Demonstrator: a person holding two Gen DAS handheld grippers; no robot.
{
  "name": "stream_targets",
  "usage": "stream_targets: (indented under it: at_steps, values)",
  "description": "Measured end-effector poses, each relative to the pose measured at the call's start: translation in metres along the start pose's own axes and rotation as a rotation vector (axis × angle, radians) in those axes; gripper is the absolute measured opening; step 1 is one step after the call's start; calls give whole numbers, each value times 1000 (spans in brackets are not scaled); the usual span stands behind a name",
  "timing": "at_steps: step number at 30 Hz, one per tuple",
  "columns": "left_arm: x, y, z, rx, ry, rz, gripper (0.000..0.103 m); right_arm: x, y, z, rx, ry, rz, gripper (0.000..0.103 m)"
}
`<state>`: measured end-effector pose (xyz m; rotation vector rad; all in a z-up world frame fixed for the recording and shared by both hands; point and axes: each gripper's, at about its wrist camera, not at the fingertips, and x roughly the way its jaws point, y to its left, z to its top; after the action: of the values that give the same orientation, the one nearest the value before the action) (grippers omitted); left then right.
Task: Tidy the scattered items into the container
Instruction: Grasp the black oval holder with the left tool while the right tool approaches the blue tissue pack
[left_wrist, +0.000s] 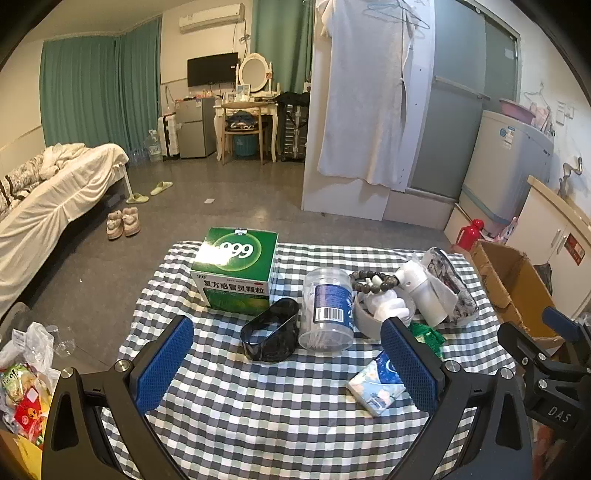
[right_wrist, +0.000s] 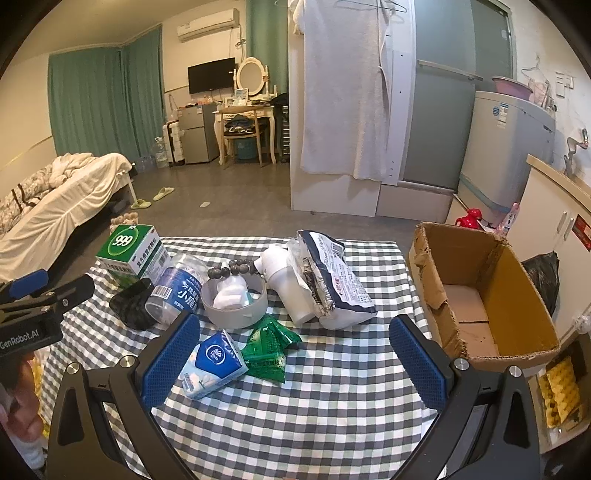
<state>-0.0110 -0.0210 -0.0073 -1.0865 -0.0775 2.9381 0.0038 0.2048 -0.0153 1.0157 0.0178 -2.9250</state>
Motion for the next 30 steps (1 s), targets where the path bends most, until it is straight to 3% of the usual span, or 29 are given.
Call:
stream_targets:
  at_steps: [16, 30]
  values:
    - [43, 26, -14, -4, 83, 22, 103, 29, 22, -21, -76, 63, 90, 103]
    - [101, 30, -25, 50, 136, -19, 103, 57, 58, -44, -176, 124, 165, 103]
